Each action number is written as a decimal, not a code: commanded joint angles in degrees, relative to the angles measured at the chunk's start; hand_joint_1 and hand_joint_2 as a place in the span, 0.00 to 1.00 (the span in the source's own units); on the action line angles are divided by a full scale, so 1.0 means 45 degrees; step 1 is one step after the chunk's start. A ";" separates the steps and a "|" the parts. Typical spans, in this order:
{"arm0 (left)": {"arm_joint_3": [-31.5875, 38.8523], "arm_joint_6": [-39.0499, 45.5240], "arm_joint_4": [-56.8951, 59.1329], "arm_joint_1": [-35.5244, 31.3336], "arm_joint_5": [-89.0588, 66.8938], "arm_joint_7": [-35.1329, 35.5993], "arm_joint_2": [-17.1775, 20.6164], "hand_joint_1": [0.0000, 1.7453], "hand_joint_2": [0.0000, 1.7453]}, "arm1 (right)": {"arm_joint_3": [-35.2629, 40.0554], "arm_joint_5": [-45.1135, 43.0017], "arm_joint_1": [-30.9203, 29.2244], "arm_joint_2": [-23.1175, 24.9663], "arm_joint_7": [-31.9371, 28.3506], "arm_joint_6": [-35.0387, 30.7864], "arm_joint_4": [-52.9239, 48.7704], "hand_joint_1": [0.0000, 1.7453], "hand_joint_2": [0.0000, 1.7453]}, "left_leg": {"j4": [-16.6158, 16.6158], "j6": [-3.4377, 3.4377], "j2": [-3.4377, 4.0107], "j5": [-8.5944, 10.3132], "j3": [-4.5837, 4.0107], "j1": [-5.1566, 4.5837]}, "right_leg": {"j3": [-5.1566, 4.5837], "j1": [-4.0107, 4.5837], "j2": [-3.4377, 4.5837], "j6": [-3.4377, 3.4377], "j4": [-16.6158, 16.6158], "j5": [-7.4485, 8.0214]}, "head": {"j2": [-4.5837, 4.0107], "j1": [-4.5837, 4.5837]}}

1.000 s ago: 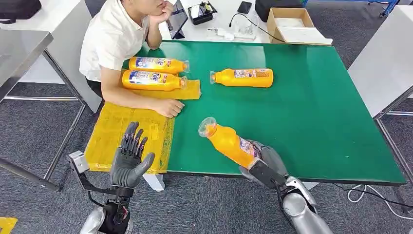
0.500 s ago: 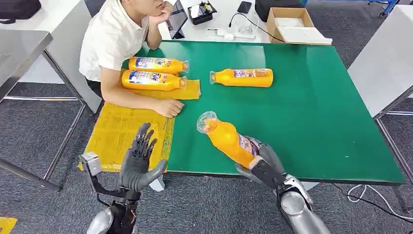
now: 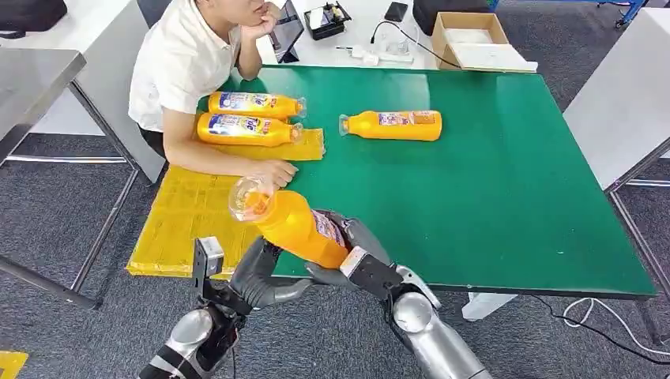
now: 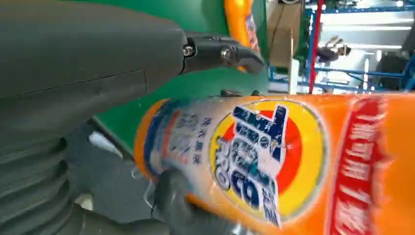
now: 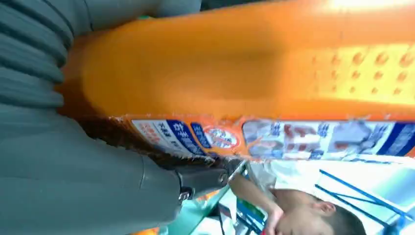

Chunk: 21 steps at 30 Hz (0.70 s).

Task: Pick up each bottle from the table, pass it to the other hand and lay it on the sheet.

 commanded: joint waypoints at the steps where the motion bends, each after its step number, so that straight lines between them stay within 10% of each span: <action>1: 0.0347 -0.0701 0.1358 -0.0260 0.0875 0.0447 -0.0602 0.00 1.00 | 0.0772 -0.0071 -0.0517 -0.0038 -0.0009 0.0052 0.0709 1.00 1.00 | -0.0010 -0.0005 0.0047 -0.0019 0.0024 0.0002 | 0.0027 0.0004 0.0041 -0.0015 -0.0023 0.0000 | -0.0005 0.0000; 21: 0.0645 -0.0602 -0.0794 0.0341 0.4673 0.0545 -0.0655 0.00 1.00 | 0.1409 0.0558 -0.0364 -0.0088 0.0003 -0.0692 0.1983 0.92 1.00 | -0.0008 -0.0017 0.0022 -0.0026 0.0013 0.0009 | 0.0020 0.0017 0.0005 -0.0032 -0.0031 -0.0013 | -0.0005 0.0000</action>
